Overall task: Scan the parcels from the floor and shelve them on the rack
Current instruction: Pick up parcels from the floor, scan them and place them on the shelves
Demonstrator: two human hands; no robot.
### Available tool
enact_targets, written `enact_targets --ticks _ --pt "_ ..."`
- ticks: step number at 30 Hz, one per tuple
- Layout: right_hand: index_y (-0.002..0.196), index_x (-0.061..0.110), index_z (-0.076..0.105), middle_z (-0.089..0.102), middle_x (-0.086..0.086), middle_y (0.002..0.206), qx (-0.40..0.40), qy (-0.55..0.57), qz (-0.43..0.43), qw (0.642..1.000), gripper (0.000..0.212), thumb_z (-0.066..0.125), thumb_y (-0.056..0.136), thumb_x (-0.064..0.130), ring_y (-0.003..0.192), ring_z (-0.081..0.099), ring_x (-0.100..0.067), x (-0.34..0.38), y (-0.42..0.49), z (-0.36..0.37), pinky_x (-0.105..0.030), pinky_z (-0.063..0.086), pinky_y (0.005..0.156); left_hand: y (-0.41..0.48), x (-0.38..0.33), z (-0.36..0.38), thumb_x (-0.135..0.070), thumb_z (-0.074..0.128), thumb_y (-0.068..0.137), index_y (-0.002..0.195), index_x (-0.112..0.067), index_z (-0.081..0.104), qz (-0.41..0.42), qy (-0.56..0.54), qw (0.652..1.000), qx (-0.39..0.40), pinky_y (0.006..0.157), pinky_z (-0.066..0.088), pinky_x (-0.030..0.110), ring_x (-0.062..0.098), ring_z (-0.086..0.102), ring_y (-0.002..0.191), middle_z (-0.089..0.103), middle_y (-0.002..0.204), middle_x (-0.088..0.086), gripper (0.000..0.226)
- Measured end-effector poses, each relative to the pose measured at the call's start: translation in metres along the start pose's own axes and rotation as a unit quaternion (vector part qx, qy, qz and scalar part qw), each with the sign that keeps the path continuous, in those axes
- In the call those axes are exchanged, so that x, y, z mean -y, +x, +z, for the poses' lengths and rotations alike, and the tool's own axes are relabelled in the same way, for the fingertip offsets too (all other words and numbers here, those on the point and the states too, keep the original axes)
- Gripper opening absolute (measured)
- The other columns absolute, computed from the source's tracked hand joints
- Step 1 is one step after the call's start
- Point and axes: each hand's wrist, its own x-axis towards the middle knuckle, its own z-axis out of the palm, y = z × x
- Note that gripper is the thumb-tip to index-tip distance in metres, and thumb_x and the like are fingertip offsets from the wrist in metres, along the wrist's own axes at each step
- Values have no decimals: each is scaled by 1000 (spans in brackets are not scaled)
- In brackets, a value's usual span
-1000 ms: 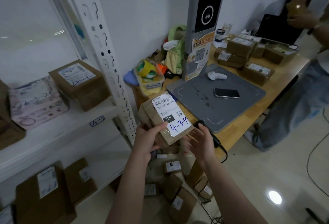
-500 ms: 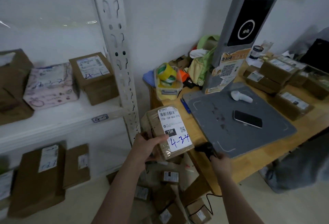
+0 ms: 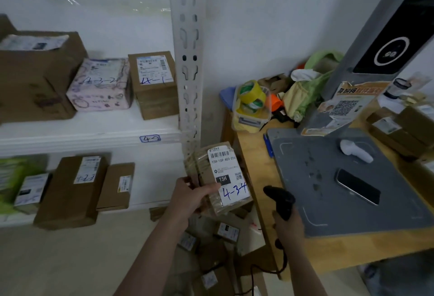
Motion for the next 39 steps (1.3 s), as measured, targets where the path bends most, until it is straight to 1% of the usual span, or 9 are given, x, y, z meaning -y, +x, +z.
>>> enact_targets --ticks 3,7,10,15,21,25,30,34,39 --pt "91 14 59 65 -14 78 -4 75 -70 995 15 68 86 3 75 64 -36 31 -24 -12 -51 54 72 3 3 0 -19 90 69 108 -15 71 -4 9 1000 13 87 58 43 23 72 96 78 102 4 44" --pt "86 9 65 62 -3 64 49 132 -126 982 9 71 85 3 64 62 -23 63 -54 -30 -35 47 61 5 2 6 -17 87 74 106 -19 71 6 10 999 31 77 55 34 18 70 93 77 99 0 36" --pt "83 19 65 61 10 57 89 151 -140 975 14 70 88 7 58 59 -3 84 -72 -41 -26 45 60 7 3 12 -17 88 72 111 -18 71 25 37 998 41 85 57 39 21 72 97 78 102 -1 43" --pt "76 3 64 52 0 53 92 143 -159 972 18 71 89 13 50 49 -15 100 -93 -52 -35 39 55 3 3 19 -8 90 67 110 -19 71 63 77 993 63 81 57 34 17 71 101 77 102 -5 49" --pt "77 -3 61 45 3 50 84 133 -171 973 19 70 88 10 49 44 -13 105 -109 -51 -33 34 53 0 7 27 -1 94 57 104 -20 55 70 75 993 52 95 56 48 24 65 110 68 109 0 64" --pt "73 -5 57 44 -3 51 76 146 -154 974 26 70 88 12 50 43 -18 103 -114 -50 -35 34 55 0 11 29 -3 92 61 100 -23 45 67 75 994 52 94 54 41 13 62 95 59 99 -8 65" --pt "77 6 65 52 2 52 66 134 -146 978 14 71 88 12 50 50 -12 99 -119 -52 -33 41 54 5 15 30 -10 95 59 110 -18 53 60 88 992 61 93 55 39 10 63 95 64 103 -8 66" --pt "77 14 65 55 4 51 64 129 -149 978 13 70 89 11 48 52 -6 98 -120 -55 -27 42 53 7 16 35 -33 97 42 136 -18 47 46 116 990 65 97 55 49 19 62 114 64 123 -3 107" --pt "76 13 64 53 5 50 49 138 -148 978 14 71 88 12 49 52 -8 95 -118 -63 -29 42 55 7 15 43 -28 97 48 137 -16 46 44 117 990 59 97 54 49 21 61 117 64 125 -1 102"
